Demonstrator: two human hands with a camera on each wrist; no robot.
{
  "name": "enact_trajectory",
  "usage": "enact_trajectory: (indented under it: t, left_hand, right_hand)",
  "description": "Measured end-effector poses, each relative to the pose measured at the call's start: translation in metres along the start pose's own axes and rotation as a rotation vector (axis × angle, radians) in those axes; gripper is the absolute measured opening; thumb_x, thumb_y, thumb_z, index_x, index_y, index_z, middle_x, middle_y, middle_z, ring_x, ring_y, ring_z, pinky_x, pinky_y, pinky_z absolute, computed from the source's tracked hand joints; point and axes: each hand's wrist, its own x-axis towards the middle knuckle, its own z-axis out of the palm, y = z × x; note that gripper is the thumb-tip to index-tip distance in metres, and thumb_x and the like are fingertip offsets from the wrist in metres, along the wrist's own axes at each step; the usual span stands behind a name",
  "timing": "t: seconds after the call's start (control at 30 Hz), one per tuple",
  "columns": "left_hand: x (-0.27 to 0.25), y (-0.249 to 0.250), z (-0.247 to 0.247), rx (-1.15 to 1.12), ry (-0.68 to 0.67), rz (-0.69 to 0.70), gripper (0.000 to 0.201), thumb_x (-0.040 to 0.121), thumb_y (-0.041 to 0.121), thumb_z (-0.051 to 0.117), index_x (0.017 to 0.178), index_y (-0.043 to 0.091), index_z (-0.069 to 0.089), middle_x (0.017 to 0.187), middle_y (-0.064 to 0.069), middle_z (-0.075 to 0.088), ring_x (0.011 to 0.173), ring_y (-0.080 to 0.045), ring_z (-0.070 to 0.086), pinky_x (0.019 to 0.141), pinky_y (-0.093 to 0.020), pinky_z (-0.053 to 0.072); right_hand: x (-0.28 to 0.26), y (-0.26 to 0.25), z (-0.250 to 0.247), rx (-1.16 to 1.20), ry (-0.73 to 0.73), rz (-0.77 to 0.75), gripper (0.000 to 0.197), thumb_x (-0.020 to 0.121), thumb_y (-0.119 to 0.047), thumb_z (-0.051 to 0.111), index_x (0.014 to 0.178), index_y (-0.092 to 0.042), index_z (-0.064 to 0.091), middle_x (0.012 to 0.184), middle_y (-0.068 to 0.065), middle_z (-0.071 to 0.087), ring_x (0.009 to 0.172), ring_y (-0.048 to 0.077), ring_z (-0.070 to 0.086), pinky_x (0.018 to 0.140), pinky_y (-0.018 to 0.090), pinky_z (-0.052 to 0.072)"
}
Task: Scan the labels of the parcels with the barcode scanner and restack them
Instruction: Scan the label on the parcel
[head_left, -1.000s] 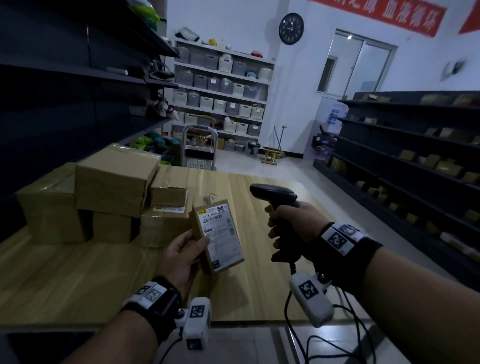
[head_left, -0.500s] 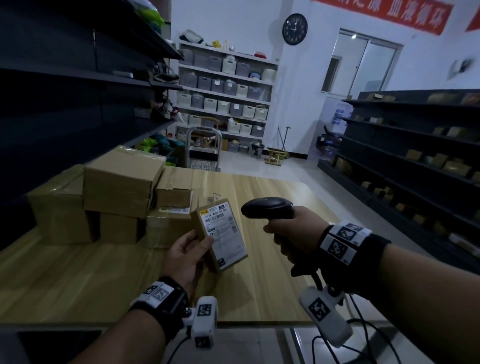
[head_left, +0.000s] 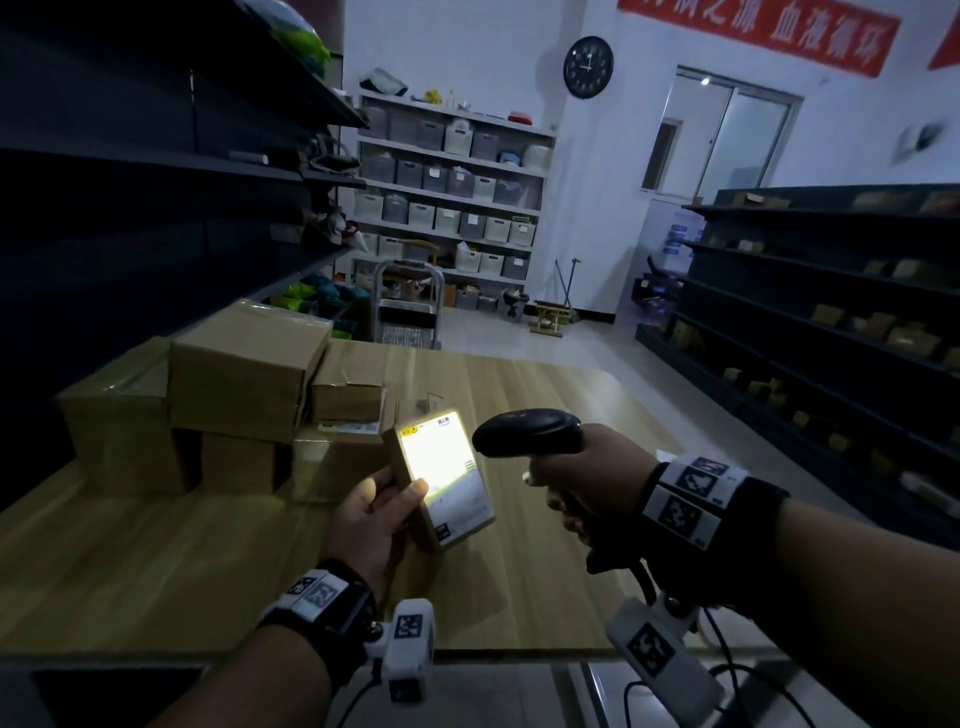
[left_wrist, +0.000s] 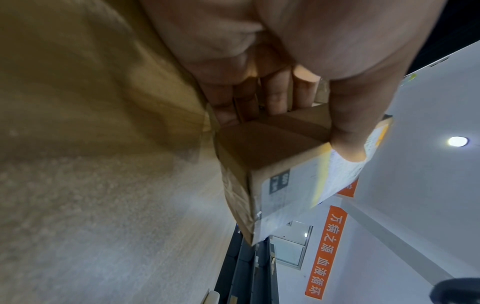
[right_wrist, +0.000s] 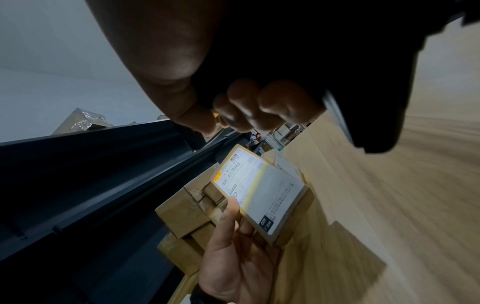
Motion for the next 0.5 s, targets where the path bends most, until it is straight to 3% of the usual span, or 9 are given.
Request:
enact_trajectory:
  t: [0.07, 0.1, 0.17, 0.23, 0.37, 0.5]
  left_hand:
    - [0.001, 0.001, 0.000, -0.005, -0.008, -0.010, 0.089, 0.061, 0.041, 0.100, 0.140, 0.014, 0.069, 0.122, -0.010, 0.084, 0.116, -0.036, 0.079, 0.096, -0.055, 0.063]
    - [0.001, 0.001, 0.001, -0.007, -0.008, -0.008, 0.087, 0.059, 0.039, 0.099, 0.137, 0.012, 0.071, 0.121, -0.012, 0.084, 0.116, -0.037, 0.079, 0.098, -0.055, 0.063]
    - [0.001, 0.003, 0.002, -0.018, -0.013, -0.007, 0.069, 0.071, 0.027, 0.092, 0.135, 0.009, 0.072, 0.120, -0.013, 0.084, 0.117, -0.038, 0.078, 0.102, -0.058, 0.061]
    - [0.000, 0.004, 0.002, -0.038, -0.009, -0.008, 0.059, 0.081, 0.018, 0.086, 0.137, 0.007, 0.070, 0.119, -0.014, 0.084, 0.116, -0.037, 0.078, 0.103, -0.058, 0.061]
    - [0.000, 0.003, 0.001, -0.057, 0.007, -0.010, 0.094, 0.067, 0.027, 0.094, 0.151, 0.006, 0.059, 0.124, -0.015, 0.082, 0.120, -0.039, 0.077, 0.109, -0.065, 0.057]
    - [0.000, 0.005, 0.002, -0.063, 0.016, -0.018, 0.091, 0.069, 0.024, 0.093, 0.151, 0.006, 0.059, 0.124, -0.015, 0.082, 0.119, -0.040, 0.077, 0.107, -0.066, 0.058]
  right_hand:
    - [0.001, -0.001, 0.000, 0.019, 0.005, 0.018, 0.025, 0.091, -0.017, 0.071, 0.109, 0.000, 0.069, 0.068, 0.012, 0.052, 0.055, 0.023, 0.044, 0.059, 0.039, 0.040]
    - [0.002, 0.000, 0.001, 0.031, 0.003, 0.032, 0.030, 0.087, -0.020, 0.072, 0.112, -0.002, 0.070, 0.071, 0.014, 0.052, 0.060, 0.026, 0.044, 0.061, 0.042, 0.039]
    - [0.002, 0.000, 0.000, 0.037, 0.003, 0.050, 0.039, 0.082, -0.024, 0.073, 0.112, 0.001, 0.068, 0.074, 0.015, 0.052, 0.068, 0.030, 0.043, 0.064, 0.046, 0.039]
    - [0.003, 0.000, 0.000, 0.034, 0.007, 0.036, 0.027, 0.088, -0.020, 0.072, 0.103, 0.002, 0.069, 0.071, 0.014, 0.053, 0.065, 0.029, 0.044, 0.065, 0.045, 0.040]
    - [0.010, 0.006, -0.002, 0.175, 0.028, -0.010, 0.010, 0.094, -0.014, 0.072, 0.092, -0.006, 0.068, 0.064, 0.011, 0.054, 0.054, 0.024, 0.046, 0.059, 0.039, 0.041]
    - [0.021, 0.022, -0.006, 0.566, 0.000, 0.048, 0.014, 0.093, -0.017, 0.073, 0.090, -0.006, 0.066, 0.063, 0.010, 0.054, 0.049, 0.025, 0.049, 0.057, 0.034, 0.045]
